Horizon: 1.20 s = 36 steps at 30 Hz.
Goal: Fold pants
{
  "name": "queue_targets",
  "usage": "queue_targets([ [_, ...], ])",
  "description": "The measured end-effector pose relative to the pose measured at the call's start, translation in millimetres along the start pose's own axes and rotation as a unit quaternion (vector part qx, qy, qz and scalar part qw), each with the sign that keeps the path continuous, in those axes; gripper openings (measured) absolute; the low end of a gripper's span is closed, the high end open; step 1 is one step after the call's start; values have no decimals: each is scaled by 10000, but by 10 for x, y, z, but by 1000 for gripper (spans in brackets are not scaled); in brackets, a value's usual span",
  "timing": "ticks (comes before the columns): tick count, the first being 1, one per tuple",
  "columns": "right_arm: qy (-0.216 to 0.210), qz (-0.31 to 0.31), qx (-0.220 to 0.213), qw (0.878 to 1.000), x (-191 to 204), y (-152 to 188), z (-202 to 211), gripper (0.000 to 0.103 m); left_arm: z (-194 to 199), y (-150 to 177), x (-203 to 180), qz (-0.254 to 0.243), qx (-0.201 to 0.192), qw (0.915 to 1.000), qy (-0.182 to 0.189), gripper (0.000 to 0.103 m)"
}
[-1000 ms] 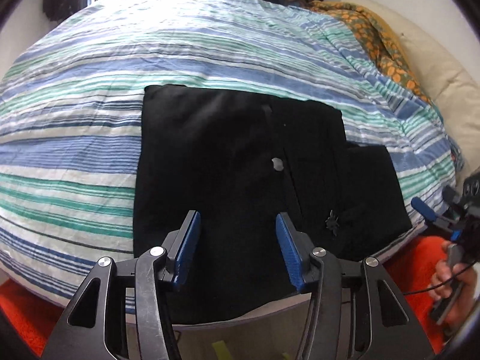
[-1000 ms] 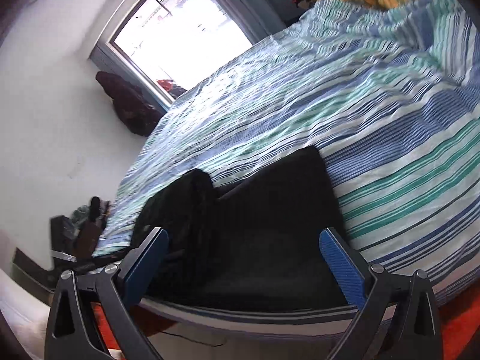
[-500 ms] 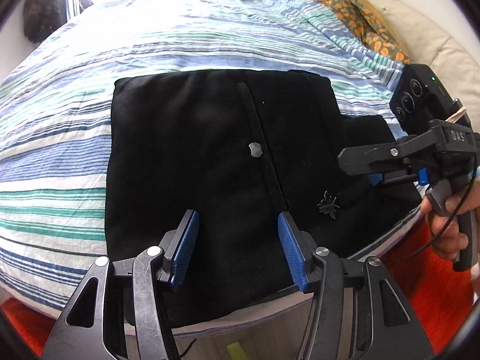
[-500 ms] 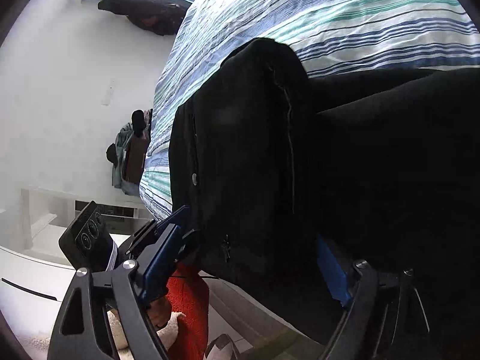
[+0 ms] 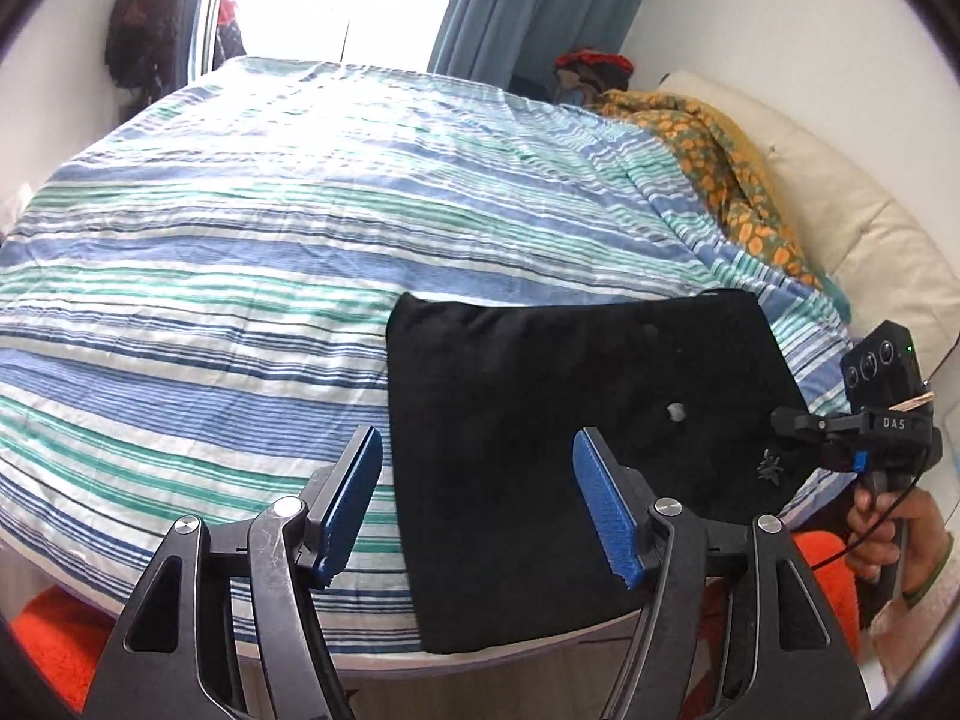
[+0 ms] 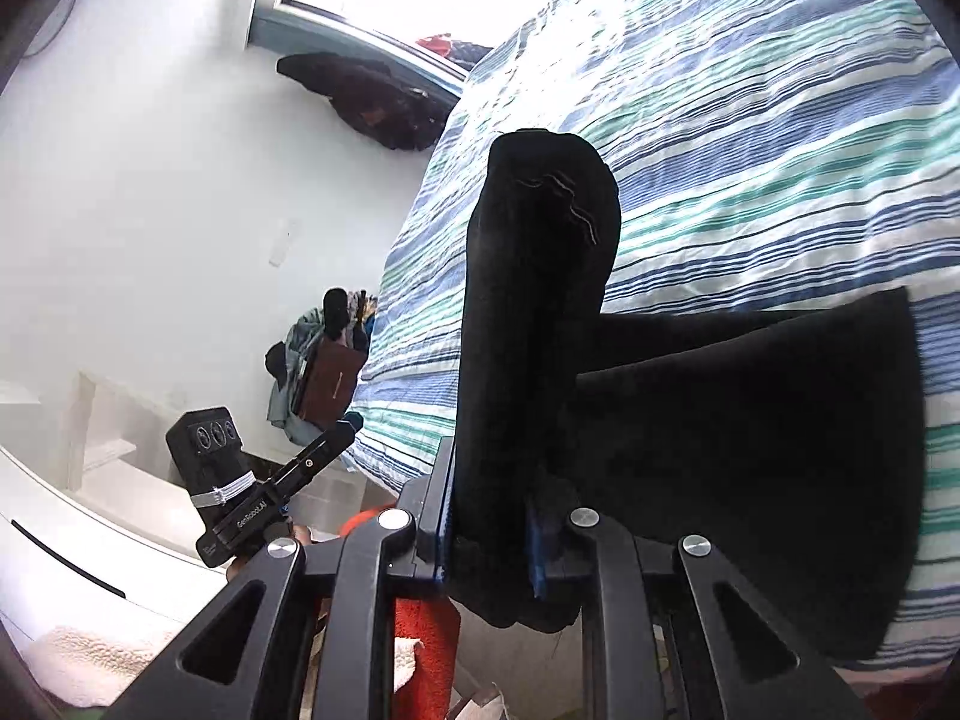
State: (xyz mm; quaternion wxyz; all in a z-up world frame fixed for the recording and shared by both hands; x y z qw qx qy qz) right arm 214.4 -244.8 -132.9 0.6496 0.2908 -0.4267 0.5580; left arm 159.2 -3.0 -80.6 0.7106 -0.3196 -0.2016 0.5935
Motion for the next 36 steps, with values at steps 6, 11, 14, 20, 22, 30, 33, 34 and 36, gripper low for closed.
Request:
queue_targets([
  [6, 766, -775, -396, 9933, -913, -72, 403, 19, -352, 214, -295, -330, 460, 9983, 134, 68],
  [11, 1256, -974, -526, 9859, -1324, -88, 358, 28, -671, 413, -551, -817, 984, 9917, -127, 68],
  [14, 1515, -819, -691, 9826, -1219, -132, 442, 42, -852, 570, -582, -1042, 1338, 9848, -382, 68],
  [20, 2890, 1029, -1552, 9390, -549, -211, 722, 57, -948, 720, -586, -1024, 1580, 9808, -503, 69],
  [22, 2781, 1491, -1696, 9336, -312, -101, 642, 58, -950, 713, -599, -1053, 1592, 9801, -547, 69],
  [30, 2990, 1446, -1301, 9342, -725, 299, -71, 60, -977, 711, -623, -1143, 1645, 9776, -641, 72],
  [33, 2916, 1458, -1376, 9353, -739, 304, -32, 61, -991, 712, -620, -1119, 1641, 9781, -629, 74],
  [34, 2912, 1449, -1356, 9359, -742, 279, -21, 61, -989, 710, -608, -1067, 1639, 9789, -592, 75],
  [36, 2857, 1447, -1365, 9374, -706, 276, 13, 61, -980, 714, -571, -904, 1632, 9813, -465, 80],
])
Point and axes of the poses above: each gripper's, at about its wrist camera, not at the fingertips, and z roughly against the way its jaws point, x to its left, y to its underside, the point moved 6 cm from there along -z, roughly the way its jaws point, and after that the axes turned 15 degrees about -z, right-handed, at the moved point
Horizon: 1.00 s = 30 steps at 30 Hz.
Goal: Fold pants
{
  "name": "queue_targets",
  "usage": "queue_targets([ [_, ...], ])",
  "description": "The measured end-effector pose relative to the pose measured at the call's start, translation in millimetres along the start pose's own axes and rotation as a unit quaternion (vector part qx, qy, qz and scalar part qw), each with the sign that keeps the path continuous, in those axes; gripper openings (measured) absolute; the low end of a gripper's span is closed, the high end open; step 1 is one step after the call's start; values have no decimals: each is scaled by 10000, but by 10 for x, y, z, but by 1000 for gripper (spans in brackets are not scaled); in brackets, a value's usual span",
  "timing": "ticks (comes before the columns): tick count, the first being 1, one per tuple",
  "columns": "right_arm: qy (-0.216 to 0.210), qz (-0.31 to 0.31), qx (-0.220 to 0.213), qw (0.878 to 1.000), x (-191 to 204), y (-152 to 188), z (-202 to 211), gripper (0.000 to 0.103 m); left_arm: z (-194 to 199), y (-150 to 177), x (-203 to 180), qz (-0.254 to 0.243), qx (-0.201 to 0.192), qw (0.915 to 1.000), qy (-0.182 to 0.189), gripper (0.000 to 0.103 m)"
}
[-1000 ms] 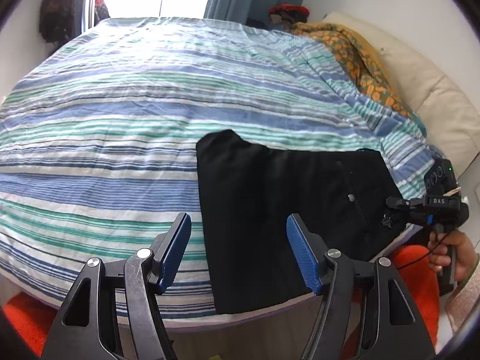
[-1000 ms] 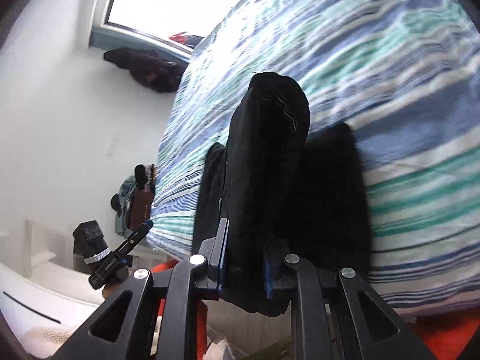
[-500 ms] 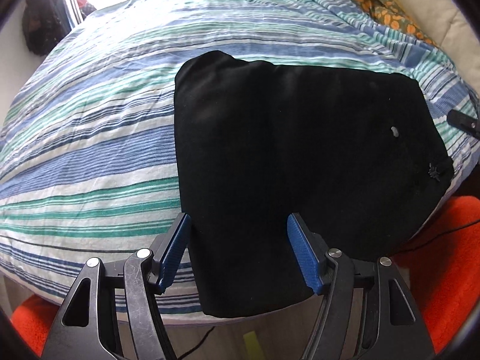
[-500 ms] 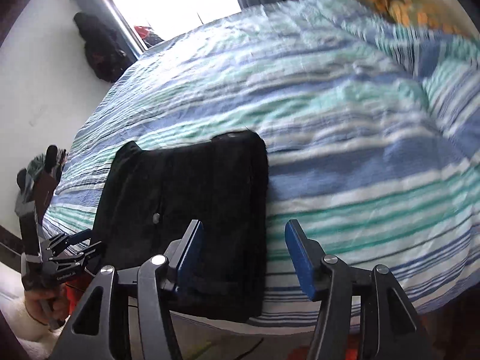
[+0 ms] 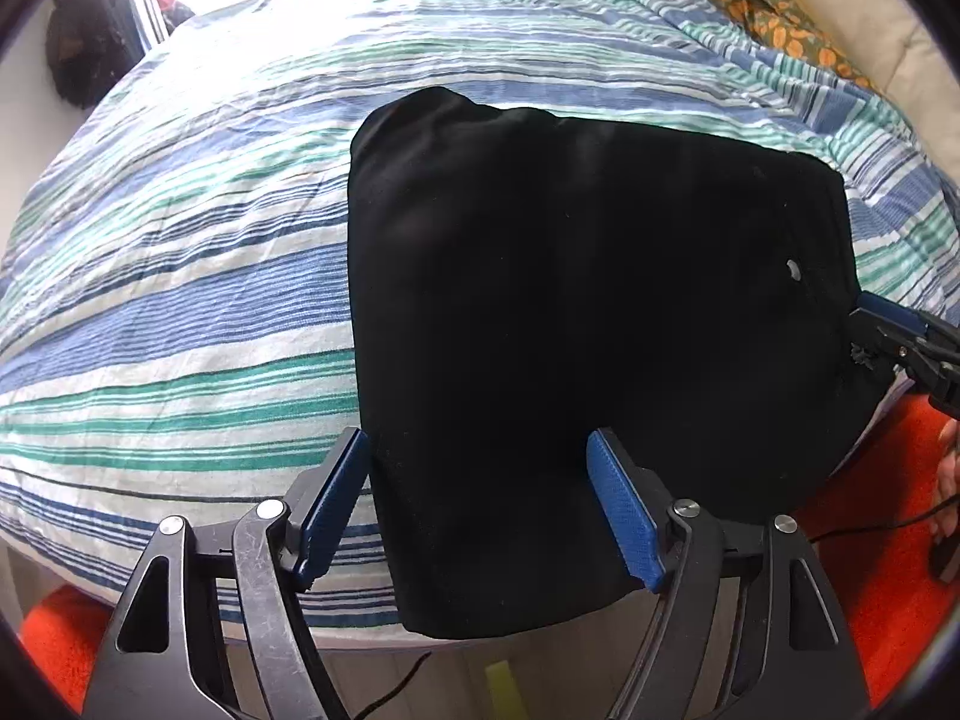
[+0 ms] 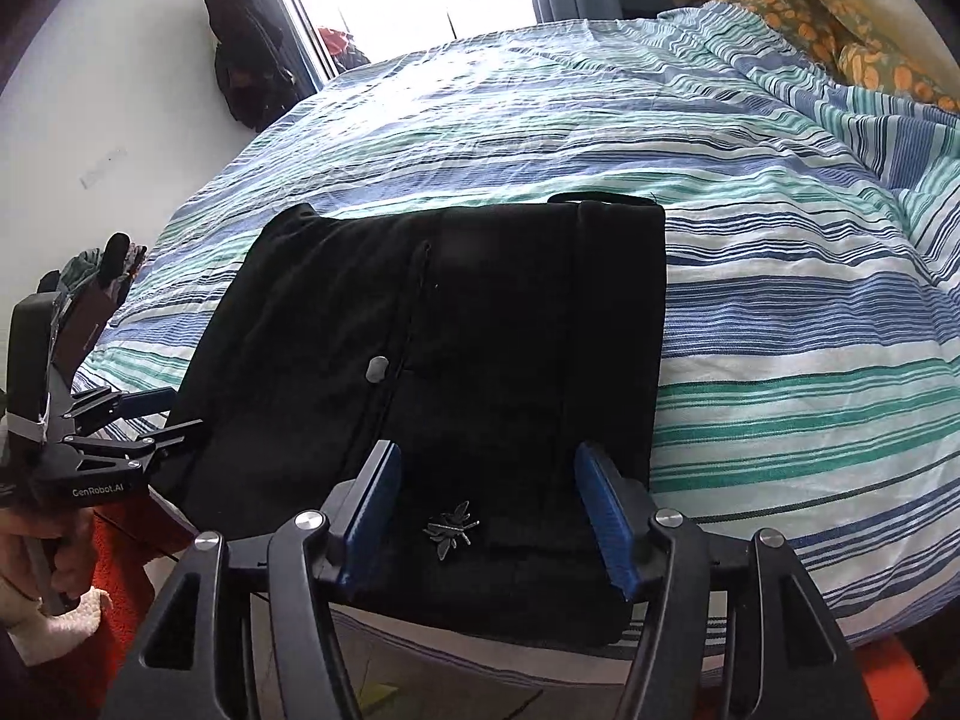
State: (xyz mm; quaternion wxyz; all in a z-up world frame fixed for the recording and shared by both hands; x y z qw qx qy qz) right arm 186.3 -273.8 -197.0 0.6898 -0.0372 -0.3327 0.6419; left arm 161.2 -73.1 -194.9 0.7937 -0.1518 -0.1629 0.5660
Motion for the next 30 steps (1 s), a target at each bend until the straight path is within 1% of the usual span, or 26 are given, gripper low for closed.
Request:
queue_targets([
  [2, -45, -69, -53, 10000, -29, -14, 75, 61, 3, 34, 45, 148, -7, 9998, 126, 81],
  [5, -51, -74, -316, 9995, -42, 4, 206, 61, 43, 79, 61, 192, -85, 9995, 244, 81],
  [7, -69, 55, -625, 9980, 32, 22, 343, 61, 61, 94, 27, 83, -142, 9997, 204, 82],
  [8, -90, 169, -777, 9968, 93, 37, 409, 61, 54, 92, -4, -3, -147, 9998, 155, 85],
  [10, -100, 395, -925, 9949, 218, 68, 460, 62, 29, 100, -74, -132, -130, 9998, 28, 87],
  [11, -103, 507, -887, 9947, 278, 79, 432, 63, 8, 103, -99, -168, -131, 9998, -16, 89],
  [13, -76, 658, -604, 9960, 322, 155, 279, 64, -23, 103, -128, -194, -139, 9997, -81, 92],
  [16, 195, 713, -123, 9972, 268, 266, -27, 65, -85, 106, -131, -199, -126, 9997, -79, 97],
  [17, 177, 706, -81, 9973, 254, 276, -83, 66, -102, 122, -122, -190, -132, 9997, -73, 99],
  [19, -88, 616, -81, 9980, 244, 285, -120, 76, -119, 139, -109, -168, -180, 9997, -52, 100],
  [22, -198, 595, -44, 9980, 219, 284, -164, 78, -123, 131, -123, -190, -181, 9996, -49, 101],
  [24, -287, 591, -20, 9978, 217, 278, -180, 82, -119, 131, -151, -250, -208, 9994, -114, 102],
  [27, -275, 666, -39, 9974, 236, 294, -191, 85, -126, 137, -209, -305, -255, 9990, -207, 102],
  [30, -215, 830, -41, 9963, 276, 322, -208, 89, -151, 126, -236, -260, -243, 9992, -182, 102],
])
Point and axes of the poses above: each gripper's, at about its wrist camera, not at the fingertips, and z roughly against the way its jaws point, x to its left, y to its underside, the point moved 6 cm from there along -z, roughly the way its jaws point, and after that the axes turned 15 degrees about -z, right-handed, at the moved point
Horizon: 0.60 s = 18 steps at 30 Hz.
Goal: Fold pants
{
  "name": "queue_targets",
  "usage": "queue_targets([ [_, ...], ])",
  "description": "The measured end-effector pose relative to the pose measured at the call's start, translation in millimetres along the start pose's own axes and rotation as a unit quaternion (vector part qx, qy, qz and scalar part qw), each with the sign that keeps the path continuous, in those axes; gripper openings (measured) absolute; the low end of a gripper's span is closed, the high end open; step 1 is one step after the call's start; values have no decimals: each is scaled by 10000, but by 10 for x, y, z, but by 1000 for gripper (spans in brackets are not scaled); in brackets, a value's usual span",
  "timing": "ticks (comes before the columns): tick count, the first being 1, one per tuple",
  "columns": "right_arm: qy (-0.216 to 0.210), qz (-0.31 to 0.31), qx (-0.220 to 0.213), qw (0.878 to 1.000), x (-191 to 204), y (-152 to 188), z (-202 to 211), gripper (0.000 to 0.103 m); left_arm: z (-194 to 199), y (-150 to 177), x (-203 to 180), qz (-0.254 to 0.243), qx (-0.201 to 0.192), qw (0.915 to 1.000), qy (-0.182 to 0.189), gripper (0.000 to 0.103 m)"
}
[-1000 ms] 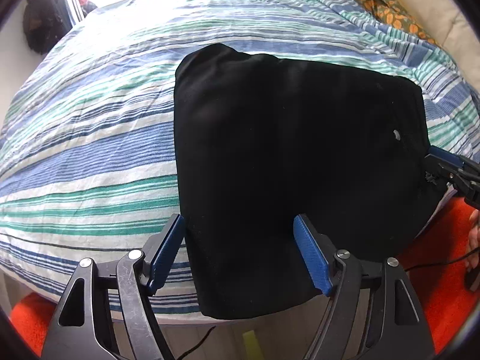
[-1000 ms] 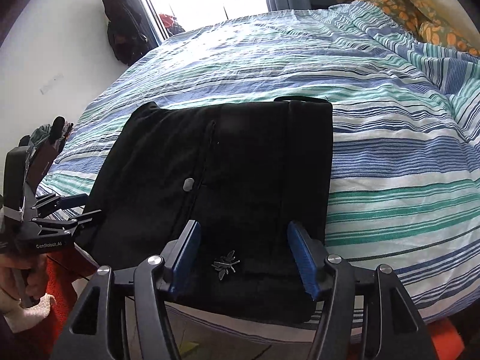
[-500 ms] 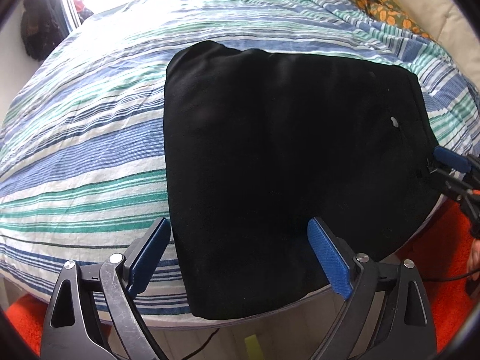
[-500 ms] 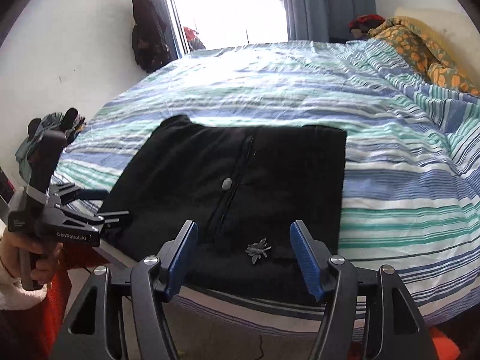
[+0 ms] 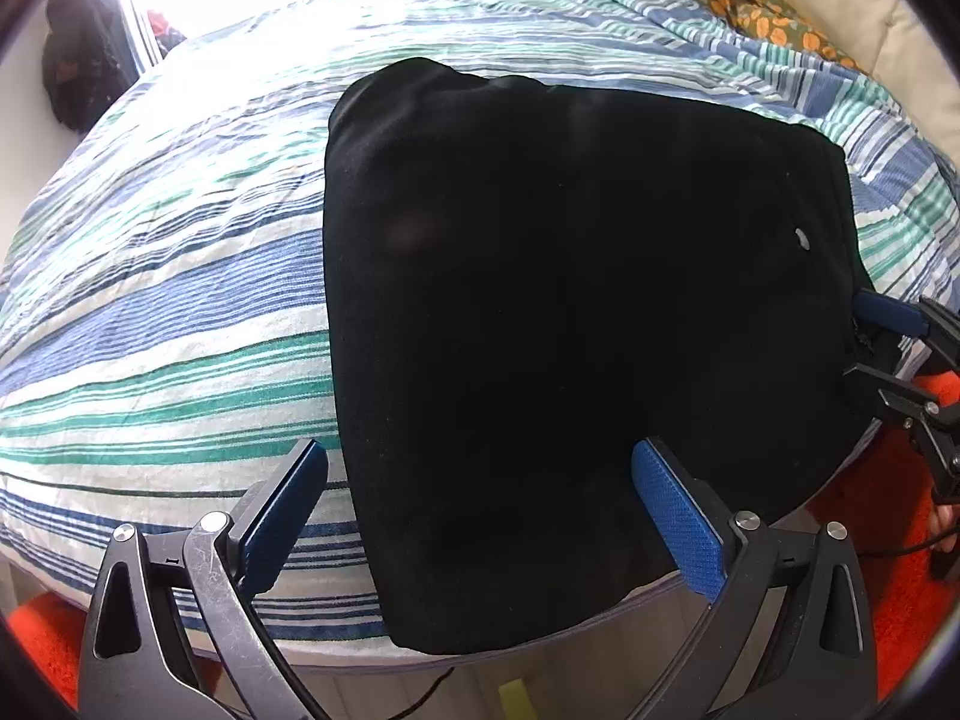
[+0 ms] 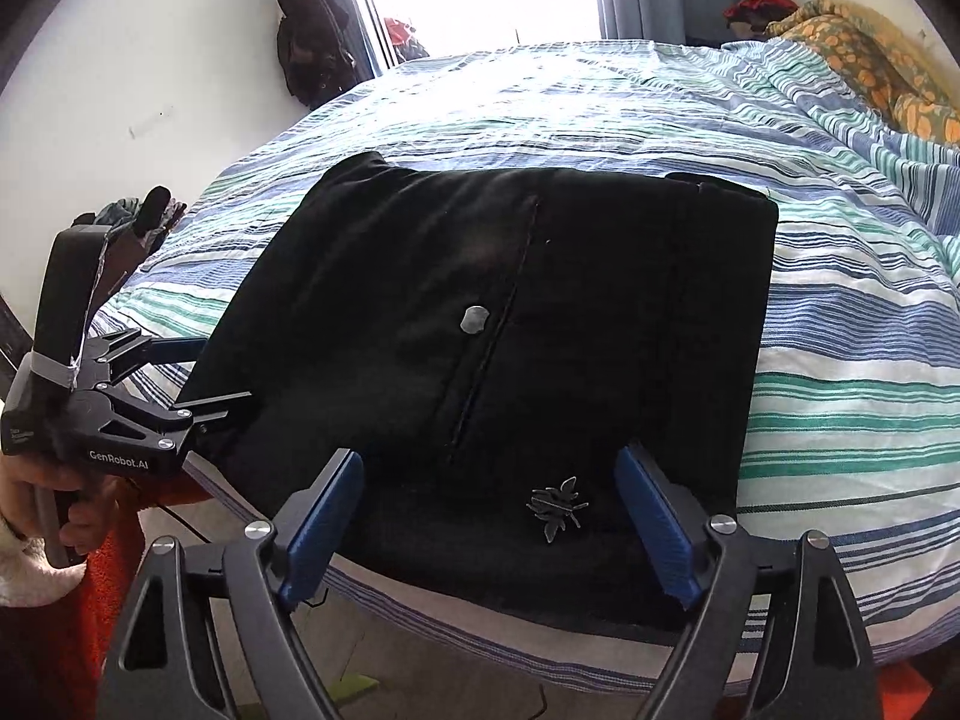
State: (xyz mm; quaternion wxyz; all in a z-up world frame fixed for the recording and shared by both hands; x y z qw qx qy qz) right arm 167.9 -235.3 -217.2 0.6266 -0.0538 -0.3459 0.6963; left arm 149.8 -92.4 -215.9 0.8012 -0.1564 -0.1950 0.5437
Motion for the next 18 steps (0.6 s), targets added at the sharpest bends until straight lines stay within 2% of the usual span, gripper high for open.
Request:
queue_targets([
  [4, 17, 104, 9, 9999, 28, 7, -26, 93, -7, 6, -7, 12, 13, 10000, 24, 102],
  [10, -154, -52, -1, 9999, -6, -11, -3, 93, -14, 12, 9, 4, 2, 10000, 14, 102],
  [18, -150, -25, -3, 9999, 3, 1, 3, 93, -25, 28, 33, 33, 12, 10000, 29, 102],
])
Point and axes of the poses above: each gripper's, at about its wrist camera, not at the fingertips, and z roughly against the way its jaws point, x to its left, y to its underside, the point moved 6 cm from there along -z, roughly the way its jaws point, and after that the axes turned 15 degrees about -z, right-handed, at the moved point
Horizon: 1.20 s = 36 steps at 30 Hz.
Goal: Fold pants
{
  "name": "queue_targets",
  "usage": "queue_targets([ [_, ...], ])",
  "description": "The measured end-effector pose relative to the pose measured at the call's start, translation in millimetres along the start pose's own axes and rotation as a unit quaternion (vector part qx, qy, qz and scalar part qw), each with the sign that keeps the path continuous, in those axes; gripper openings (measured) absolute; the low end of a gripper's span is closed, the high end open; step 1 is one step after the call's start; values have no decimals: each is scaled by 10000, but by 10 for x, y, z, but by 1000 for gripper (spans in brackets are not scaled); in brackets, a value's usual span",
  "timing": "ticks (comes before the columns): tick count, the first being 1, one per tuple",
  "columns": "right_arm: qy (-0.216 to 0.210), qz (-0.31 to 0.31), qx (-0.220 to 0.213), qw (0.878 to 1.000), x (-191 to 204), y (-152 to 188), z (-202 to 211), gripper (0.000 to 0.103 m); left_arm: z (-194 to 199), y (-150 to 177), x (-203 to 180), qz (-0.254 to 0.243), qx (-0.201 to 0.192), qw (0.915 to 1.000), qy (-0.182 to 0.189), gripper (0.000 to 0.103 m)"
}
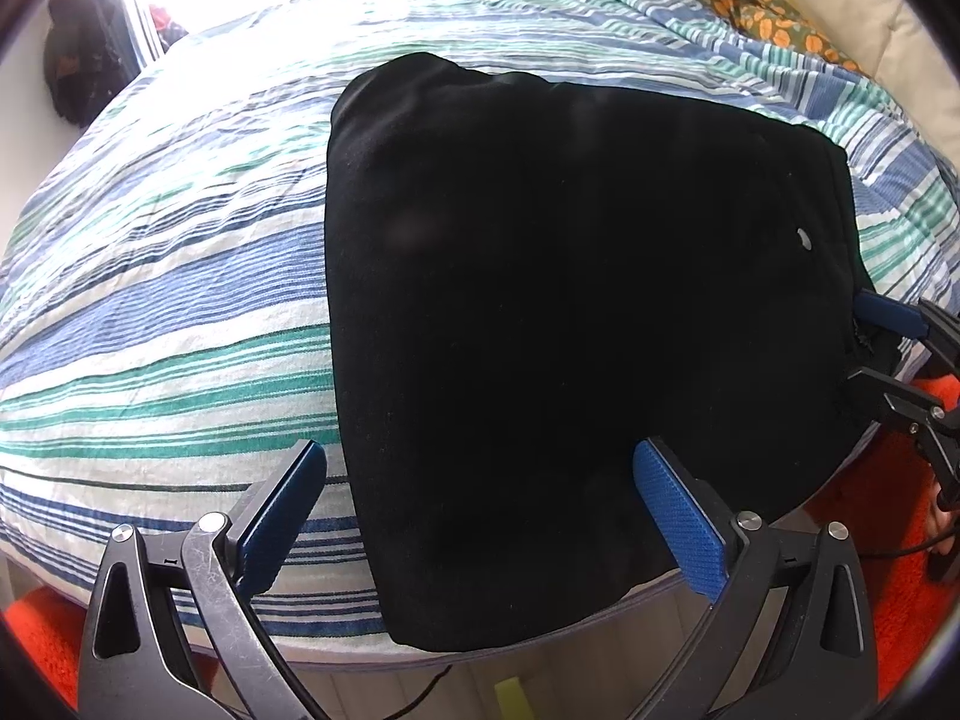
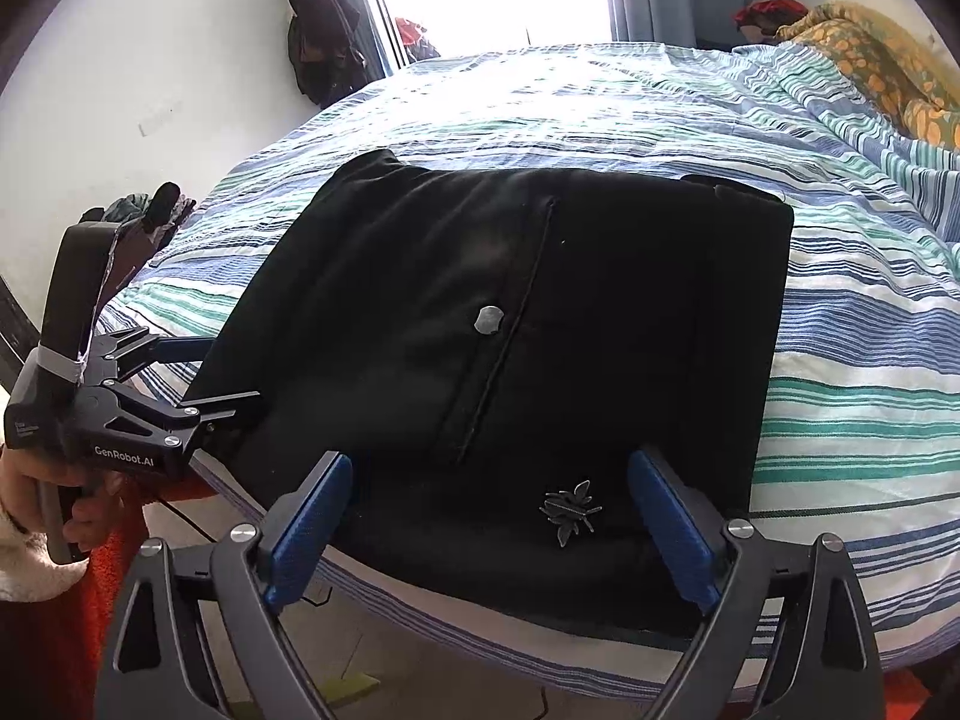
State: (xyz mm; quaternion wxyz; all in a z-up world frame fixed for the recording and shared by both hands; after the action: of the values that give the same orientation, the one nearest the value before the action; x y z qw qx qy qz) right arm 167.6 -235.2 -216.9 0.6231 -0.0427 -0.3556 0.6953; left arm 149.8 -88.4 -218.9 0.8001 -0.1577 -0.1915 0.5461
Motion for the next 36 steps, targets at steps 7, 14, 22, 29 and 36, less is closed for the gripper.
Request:
queue_targets([
  [7, -33, -27, -2, 10000, -13, -5, 11, 93, -6, 4, 12, 18, 3, 10000, 15, 102],
  [14, -37, -30, -3, 10000, -12, -4, 10, 93, -12, 7, 17, 27, 5, 10000, 27, 102],
  [22, -44, -35, -5, 10000, -13, -6, 13, 93, -34, 22, 40, 94, 31, 9999, 100, 102],
  [29, -1404, -2329, -758, 9593, -759, -425, 625, 91, 49, -63, 408, 935, 185, 9878, 1228, 101],
  [36, -1754, -3204, 1143, 9239, -1315, -314, 165, 81, -198, -150, 473, 1184, 353, 9726, 1971, 101],
])
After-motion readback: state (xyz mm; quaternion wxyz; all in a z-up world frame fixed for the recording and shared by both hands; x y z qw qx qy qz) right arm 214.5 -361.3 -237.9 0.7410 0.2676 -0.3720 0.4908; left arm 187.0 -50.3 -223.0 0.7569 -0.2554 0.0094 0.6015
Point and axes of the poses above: each gripper's, at about its wrist camera, not at the fingertips, and z roughly against the way its jaws point, x to its left, y to its underside, the point moved 6 cm from there along -z, roughly the way its jaws point, and after that the axes turned 15 degrees about -z, right-handed, at the moved point
